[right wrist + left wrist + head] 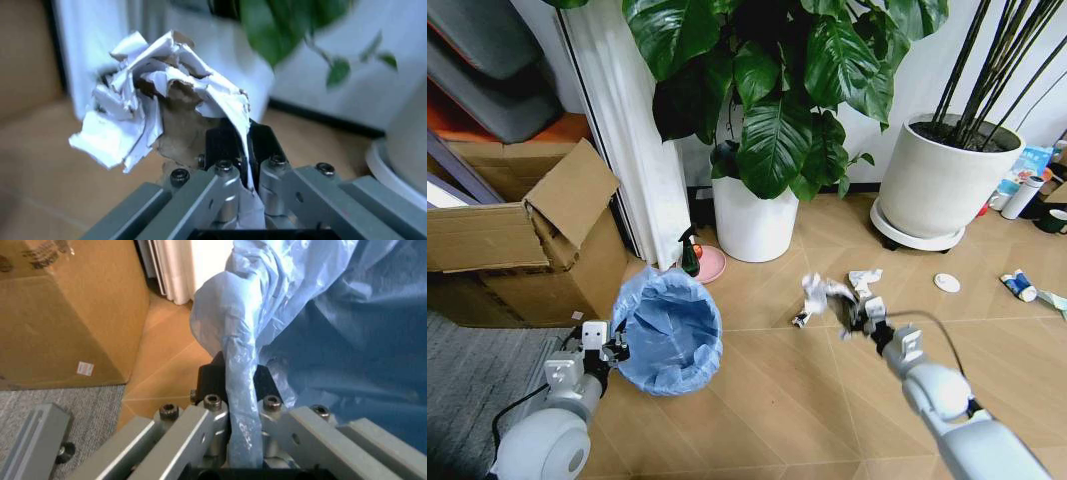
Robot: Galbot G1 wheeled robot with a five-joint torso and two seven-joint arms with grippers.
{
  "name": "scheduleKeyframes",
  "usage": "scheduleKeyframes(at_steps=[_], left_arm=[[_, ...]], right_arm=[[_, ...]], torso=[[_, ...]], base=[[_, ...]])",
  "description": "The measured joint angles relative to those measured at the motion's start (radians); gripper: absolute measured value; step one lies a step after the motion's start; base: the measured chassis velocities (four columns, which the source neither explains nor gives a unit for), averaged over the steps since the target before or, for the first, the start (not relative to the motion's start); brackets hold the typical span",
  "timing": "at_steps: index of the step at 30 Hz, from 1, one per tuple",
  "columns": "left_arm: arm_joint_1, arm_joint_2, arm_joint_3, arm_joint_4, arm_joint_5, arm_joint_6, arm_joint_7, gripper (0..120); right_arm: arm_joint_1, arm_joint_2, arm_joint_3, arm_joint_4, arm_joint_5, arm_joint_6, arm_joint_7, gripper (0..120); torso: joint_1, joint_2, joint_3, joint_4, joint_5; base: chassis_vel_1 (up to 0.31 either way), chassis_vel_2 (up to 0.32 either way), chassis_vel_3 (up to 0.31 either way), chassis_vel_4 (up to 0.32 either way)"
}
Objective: Pick up the trash bin and place the garbage on the floor into it.
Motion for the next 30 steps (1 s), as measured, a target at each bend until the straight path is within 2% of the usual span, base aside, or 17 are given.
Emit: scheduleKeyframes(at_steps=[4, 9, 11, 12, 15, 16, 22, 30], left_arm=[[-0.064, 0.035, 0.036, 0.050, -0.061, 0.023, 0.010, 0], [-0.113, 0.054, 0.078, 0.085, -0.089, 0.032, 0.036, 0], [-0.161, 0.055, 0.114, 0.114, -0.099, 0.041, 0.048, 0], [-0.161, 0.055, 0.114, 0.114, -0.099, 0.041, 0.048, 0], [-0.226, 0.048, 0.150, 0.135, -0.133, 0.066, 0.046, 0], [-0.226, 0.048, 0.150, 0.135, -0.133, 0.066, 0.046, 0], [-0.292, 0.061, 0.188, 0.137, -0.223, 0.130, 0.006, 0], [-0.307, 0.072, 0.187, 0.140, -0.247, 0.142, 0.001, 0]], right_arm=[[0.067, -0.051, -0.046, 0.136, 0.102, -0.047, 0.020, 0], [0.142, -0.075, -0.124, 0.221, 0.177, -0.090, 0.033, 0], [0.207, -0.085, -0.220, 0.262, 0.235, -0.131, 0.053, 0], [0.207, -0.085, -0.220, 0.262, 0.235, -0.131, 0.053, 0], [0.280, -0.085, -0.346, 0.258, 0.263, -0.149, 0.077, 0], [0.280, -0.085, -0.346, 0.258, 0.263, -0.149, 0.077, 0], [0.370, -0.051, -0.495, 0.180, 0.246, -0.151, 0.090, 0], [0.407, -0.014, -0.589, 0.123, 0.222, -0.150, 0.123, 1]], torso=[[0.000, 0.000, 0.000, -0.0001, -0.0002], [0.000, 0.000, 0.000, 0.0000, -0.0003], [0.000, 0.000, 0.000, 0.0001, -0.0004], [0.000, 0.000, 0.000, 0.0001, -0.0004], [0.000, 0.000, 0.000, -0.0001, 0.0000], [0.000, 0.000, 0.000, -0.0001, 0.0000], [0.000, 0.000, 0.000, -0.0001, -0.0003], [0.000, 0.000, 0.000, 0.0000, -0.0001]], base=[[0.000, 0.000, 0.000, 0.000], [0.000, 0.000, 0.000, 0.000], [0.000, 0.000, 0.000, 0.000], [0.000, 0.000, 0.000, 0.000], [0.000, 0.000, 0.000, 0.000], [0.000, 0.000, 0.000, 0.000], [0.000, 0.000, 0.000, 0.000], [0.000, 0.000, 0.000, 0.000]])
